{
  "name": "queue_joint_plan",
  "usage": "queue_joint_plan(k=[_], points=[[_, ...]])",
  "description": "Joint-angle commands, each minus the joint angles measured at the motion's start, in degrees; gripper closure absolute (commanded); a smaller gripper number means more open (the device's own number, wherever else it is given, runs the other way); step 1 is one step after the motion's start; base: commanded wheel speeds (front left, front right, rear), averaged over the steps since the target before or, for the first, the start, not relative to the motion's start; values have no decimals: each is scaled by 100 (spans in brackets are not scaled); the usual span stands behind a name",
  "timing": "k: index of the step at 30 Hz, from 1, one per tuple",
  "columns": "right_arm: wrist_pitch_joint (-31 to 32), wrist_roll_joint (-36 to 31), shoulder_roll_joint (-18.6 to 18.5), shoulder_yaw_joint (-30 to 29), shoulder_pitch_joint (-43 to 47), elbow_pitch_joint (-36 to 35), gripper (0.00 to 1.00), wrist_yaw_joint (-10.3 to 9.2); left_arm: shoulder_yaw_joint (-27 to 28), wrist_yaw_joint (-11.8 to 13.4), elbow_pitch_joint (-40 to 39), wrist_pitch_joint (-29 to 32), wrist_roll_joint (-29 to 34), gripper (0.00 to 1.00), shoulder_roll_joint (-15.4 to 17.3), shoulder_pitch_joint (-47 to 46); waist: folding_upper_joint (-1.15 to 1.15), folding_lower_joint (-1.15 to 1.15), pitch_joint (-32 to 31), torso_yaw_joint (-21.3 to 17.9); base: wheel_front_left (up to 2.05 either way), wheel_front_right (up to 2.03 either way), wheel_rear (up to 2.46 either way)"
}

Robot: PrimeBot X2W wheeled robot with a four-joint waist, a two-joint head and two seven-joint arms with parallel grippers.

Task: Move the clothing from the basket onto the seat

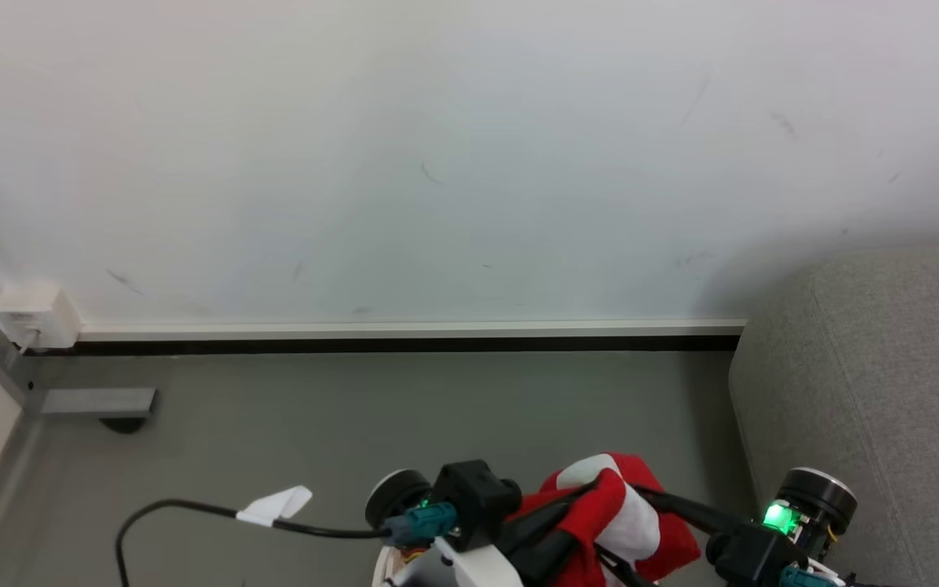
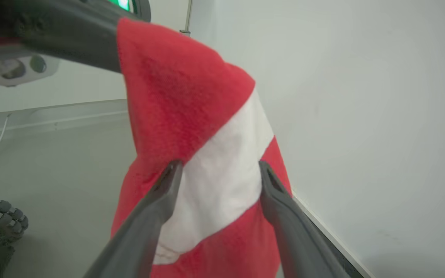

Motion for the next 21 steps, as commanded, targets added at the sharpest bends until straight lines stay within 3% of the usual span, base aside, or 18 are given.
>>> queue_joint_plan(k=[1,6,7,8,12,15,17,21], points=[[29,66,-6,83,-101,39,0,-14,-23,-32,6,-24,-49,100,-18,-59,0,0,-7,2,0,0,0],[66,601,167,454,-342,220,0,-14,-134,-191,36,-2,-329,100,-159,-111,0,0,-13,-7,0,0,0],[-14,665,197,436,-397,268,38,-14,-150,-205,56,-12,-353,100,-172,-123,0,0,-15,-12,0,0,0],[-93,737,221,411,-429,320,100,-14,-162,-220,76,-29,-373,100,-191,-123,0,0,-15,-18,0,0,0],[-326,1181,244,315,-369,471,100,-14,-78,-145,190,-167,-320,100,-204,-141,0,0,3,-106,0,0,0],[-459,1329,187,117,-370,610,100,-14,-41,-50,309,-264,-184,51,-141,-180,0,0,50,-275,0,0,0],[-516,1377,176,-24,-401,672,100,-14,13,12,353,-355,-210,0,-146,-146,0,0,124,-449,0,0,0],[-626,1448,94,-420,-514,735,100,-14,30,86,452,-473,-49,0,-98,-244,0,0,393,-868,0,0,0]])
